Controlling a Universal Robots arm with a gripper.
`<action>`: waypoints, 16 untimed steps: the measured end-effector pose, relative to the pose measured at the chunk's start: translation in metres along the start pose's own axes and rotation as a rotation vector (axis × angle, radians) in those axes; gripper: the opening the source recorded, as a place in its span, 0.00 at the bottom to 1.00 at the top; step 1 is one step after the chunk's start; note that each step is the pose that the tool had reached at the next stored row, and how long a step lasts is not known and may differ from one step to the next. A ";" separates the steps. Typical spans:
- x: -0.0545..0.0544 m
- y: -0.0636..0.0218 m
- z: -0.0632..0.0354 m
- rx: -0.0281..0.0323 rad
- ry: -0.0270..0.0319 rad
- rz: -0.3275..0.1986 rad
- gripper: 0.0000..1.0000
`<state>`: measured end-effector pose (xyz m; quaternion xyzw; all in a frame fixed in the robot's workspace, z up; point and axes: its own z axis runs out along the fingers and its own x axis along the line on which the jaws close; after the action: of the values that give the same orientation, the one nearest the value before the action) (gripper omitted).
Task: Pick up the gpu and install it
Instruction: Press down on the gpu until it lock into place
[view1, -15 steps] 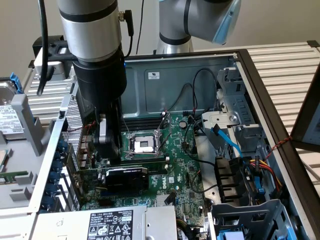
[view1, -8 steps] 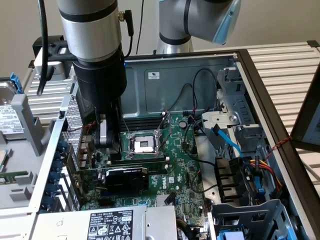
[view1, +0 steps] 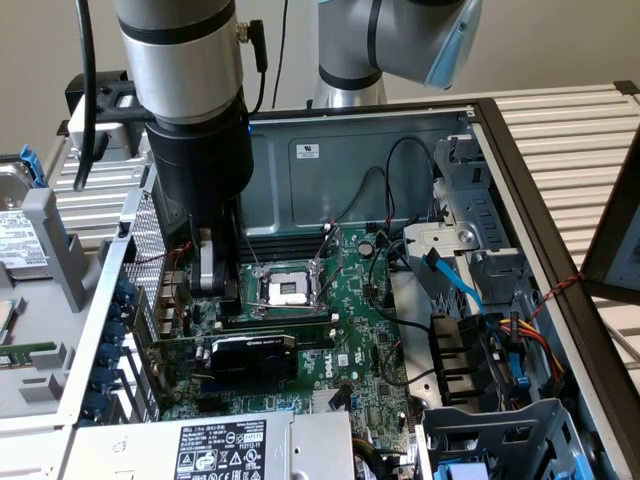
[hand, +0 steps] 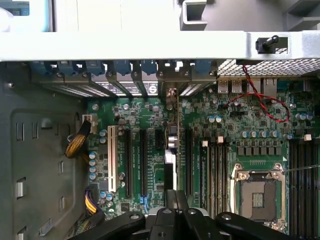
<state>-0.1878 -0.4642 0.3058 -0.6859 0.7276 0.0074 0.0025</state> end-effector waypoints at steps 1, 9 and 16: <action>0.000 0.0000 0.0000 -0.0186 0.0011 0.000 0.11; -0.009 0.0005 0.0072 -0.0745 0.0043 0.001 0.11; -0.013 0.0019 0.0174 -0.0768 0.0099 0.001 0.11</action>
<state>-0.1890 -0.4508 0.2886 -0.6851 0.7272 0.0320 -0.0275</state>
